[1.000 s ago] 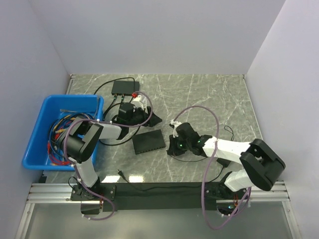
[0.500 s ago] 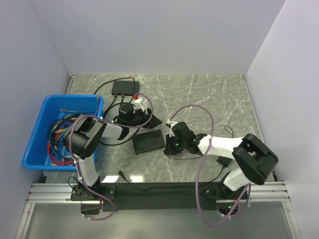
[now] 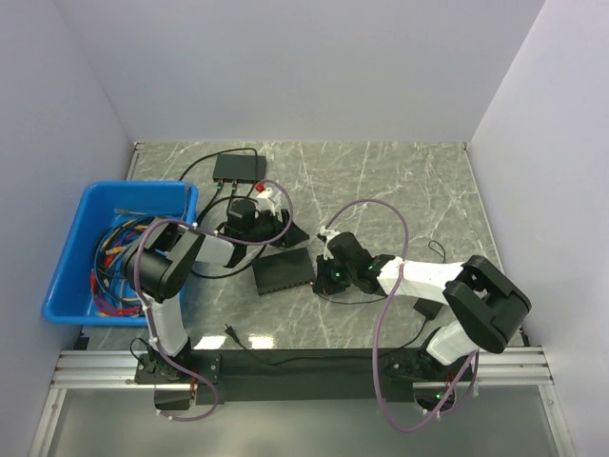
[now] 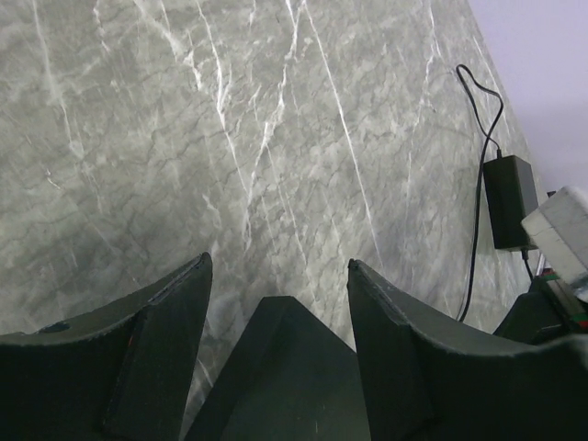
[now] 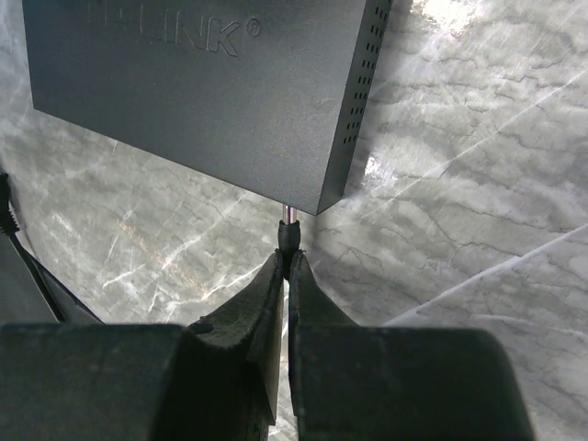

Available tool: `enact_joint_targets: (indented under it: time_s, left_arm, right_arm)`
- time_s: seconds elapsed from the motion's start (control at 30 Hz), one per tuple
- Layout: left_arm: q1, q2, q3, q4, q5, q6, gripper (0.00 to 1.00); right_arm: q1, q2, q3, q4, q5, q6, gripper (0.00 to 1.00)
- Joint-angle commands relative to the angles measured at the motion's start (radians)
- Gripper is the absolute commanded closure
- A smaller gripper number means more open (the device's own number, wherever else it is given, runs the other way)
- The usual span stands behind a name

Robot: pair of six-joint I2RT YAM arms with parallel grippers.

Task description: Insert the plug into the switch port

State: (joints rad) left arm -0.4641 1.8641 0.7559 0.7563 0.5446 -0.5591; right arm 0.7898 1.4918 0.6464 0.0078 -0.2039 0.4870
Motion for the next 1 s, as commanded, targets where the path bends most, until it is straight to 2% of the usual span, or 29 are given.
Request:
enact_joint_targets:
  time_s: [0.0, 0.27, 0.97]
  left_arm:
    - [0.004, 0.007, 0.020, 0.018, 0.028, 0.031, 0.34]
    - [0.002, 0.006, 0.019, 0.015, 0.029, 0.034, 0.34]
    - [0.002, 0.043, 0.031, -0.006, 0.034, 0.048, 0.34]
  right_arm:
    - [0.008, 0.001, 0.035, 0.034, 0.040, 0.018, 1.00]
    - [0.009, -0.008, 0.045, 0.000, 0.090, 0.025, 1.00]
    - [0.006, 0.027, 0.090, 0.000, 0.090, 0.030, 1.00]
